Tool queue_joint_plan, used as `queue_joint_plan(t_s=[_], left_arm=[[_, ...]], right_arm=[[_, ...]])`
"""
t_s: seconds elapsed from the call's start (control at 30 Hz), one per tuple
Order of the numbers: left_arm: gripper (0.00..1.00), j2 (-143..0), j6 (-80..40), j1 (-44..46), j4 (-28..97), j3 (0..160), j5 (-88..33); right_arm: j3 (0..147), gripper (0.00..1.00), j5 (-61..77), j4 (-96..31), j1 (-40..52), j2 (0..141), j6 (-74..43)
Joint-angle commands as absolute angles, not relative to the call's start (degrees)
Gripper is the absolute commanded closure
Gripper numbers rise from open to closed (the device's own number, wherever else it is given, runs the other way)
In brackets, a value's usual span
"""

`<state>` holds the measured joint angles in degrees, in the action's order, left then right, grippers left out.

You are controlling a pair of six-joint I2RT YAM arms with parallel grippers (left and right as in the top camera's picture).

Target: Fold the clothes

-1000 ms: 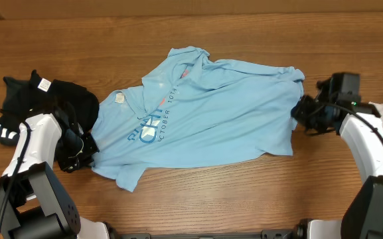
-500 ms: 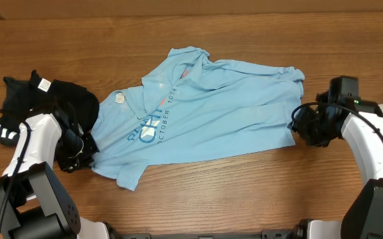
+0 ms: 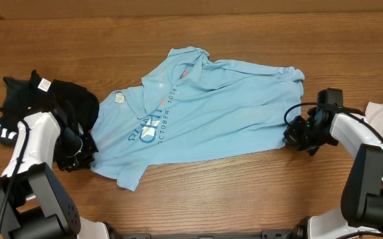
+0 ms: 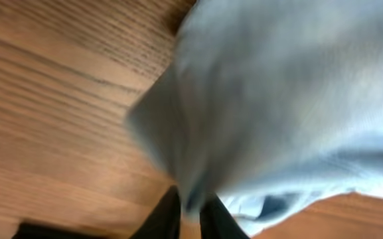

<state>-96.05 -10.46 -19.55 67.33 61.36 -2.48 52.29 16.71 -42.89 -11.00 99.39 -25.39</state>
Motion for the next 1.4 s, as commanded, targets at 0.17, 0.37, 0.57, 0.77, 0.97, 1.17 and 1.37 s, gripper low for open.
queue_joint_plan(t_s=[0.17,0.37,0.57,0.77,0.97,1.17,1.37], left_arm=[[0.42,-81.9,-1.8,-9.4,75.7,69.4,-10.5],[0.32,-80.6,-13.1,8.4,72.5,57.1,-14.5],[0.28,-80.6,-37.5,8.7,63.4,40.4,-17.4],[0.20,-80.6,-47.0,3.0,53.6,38.9,-8.2],[0.20,-80.6,-46.9,-1.9,51.3,37.9,-1.2],[0.96,-81.4,-39.8,-3.5,54.5,40.5,-4.4],[0.96,-62.5,-35.3,-3.5,73.1,53.7,-16.7]], right_arm=[[53.9,0.96,16.6,-45.8,-11.0,87.8,-22.5],[53.9,0.96,16.6,-46.2,-11.0,87.7,-22.5],[53.9,0.96,16.6,-46.7,-11.0,87.7,-22.5],[53.9,0.96,16.6,-47.1,-11.0,87.7,-22.2],[53.9,0.96,16.6,-47.0,-11.0,87.7,-22.1],[54.7,0.96,16.5,-49.3,-11.1,86.9,-22.1],[60.2,0.96,13.3,-63.6,-14.3,74.3,-22.2]])
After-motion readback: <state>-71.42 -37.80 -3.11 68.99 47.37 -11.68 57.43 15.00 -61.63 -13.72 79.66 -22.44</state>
